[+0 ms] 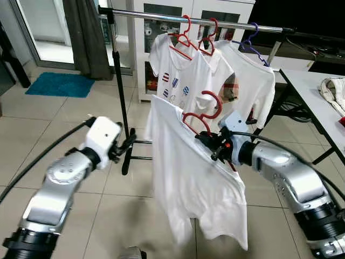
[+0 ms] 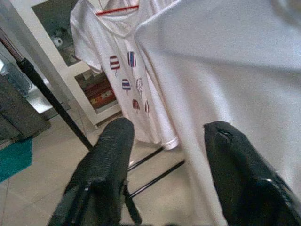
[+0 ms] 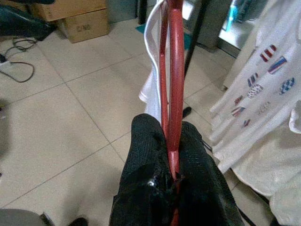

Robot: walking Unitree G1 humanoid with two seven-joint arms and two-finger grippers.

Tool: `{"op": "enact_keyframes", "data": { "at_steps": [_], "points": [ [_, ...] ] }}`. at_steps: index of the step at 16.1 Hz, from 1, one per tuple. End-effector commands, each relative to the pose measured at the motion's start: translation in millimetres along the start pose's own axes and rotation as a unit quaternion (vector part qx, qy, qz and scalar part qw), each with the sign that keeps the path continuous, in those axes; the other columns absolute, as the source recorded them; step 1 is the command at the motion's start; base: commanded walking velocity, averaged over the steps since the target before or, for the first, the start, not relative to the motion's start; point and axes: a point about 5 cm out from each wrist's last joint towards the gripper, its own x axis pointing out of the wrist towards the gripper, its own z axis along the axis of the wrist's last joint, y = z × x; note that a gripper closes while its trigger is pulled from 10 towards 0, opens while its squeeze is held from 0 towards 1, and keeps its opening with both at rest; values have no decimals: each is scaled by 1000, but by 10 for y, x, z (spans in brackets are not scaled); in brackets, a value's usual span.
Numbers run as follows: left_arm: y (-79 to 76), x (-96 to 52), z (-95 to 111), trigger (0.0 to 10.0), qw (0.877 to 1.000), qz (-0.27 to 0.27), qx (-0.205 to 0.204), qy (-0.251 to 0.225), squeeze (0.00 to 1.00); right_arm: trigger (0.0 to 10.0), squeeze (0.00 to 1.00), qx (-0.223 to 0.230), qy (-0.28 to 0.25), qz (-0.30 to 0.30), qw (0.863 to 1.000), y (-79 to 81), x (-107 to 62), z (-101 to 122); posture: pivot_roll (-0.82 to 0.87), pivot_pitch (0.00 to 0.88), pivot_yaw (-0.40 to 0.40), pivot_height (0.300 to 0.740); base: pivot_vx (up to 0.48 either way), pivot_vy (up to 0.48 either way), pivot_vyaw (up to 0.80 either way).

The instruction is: Hang hanger

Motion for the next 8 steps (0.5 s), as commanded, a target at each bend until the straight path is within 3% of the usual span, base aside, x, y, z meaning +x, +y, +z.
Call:
{"op": "enact_keyframes", "data": {
  "at_steps": [1,4,5,6,8],
  "points": [
    [193,-25,17,10000,1000,22,19,4,1000,10000,0,-20,-16,72,997,21,-89,170,11,0,-62,740,0,0,0],
    [274,-10,-33,10000,999,34,32,20,1000,10000,0,-18,-24,133,991,47,-179,246,5,0,-60,740,0,0,0],
    [318,24,-70,10000,998,37,38,28,0,10000,0,-18,-26,173,984,64,-253,287,-2,0,-55,740,0,0,0],
    [325,33,-68,10000,998,36,34,26,0,10000,0,-20,-24,180,983,64,-272,290,-2,0,-55,740,0,0,0],
    [323,40,-77,10000,999,-23,38,13,0,10000,0,-28,-15,214,976,51,-343,309,-5,0,-53,740,0,0,0]
  ]
}}
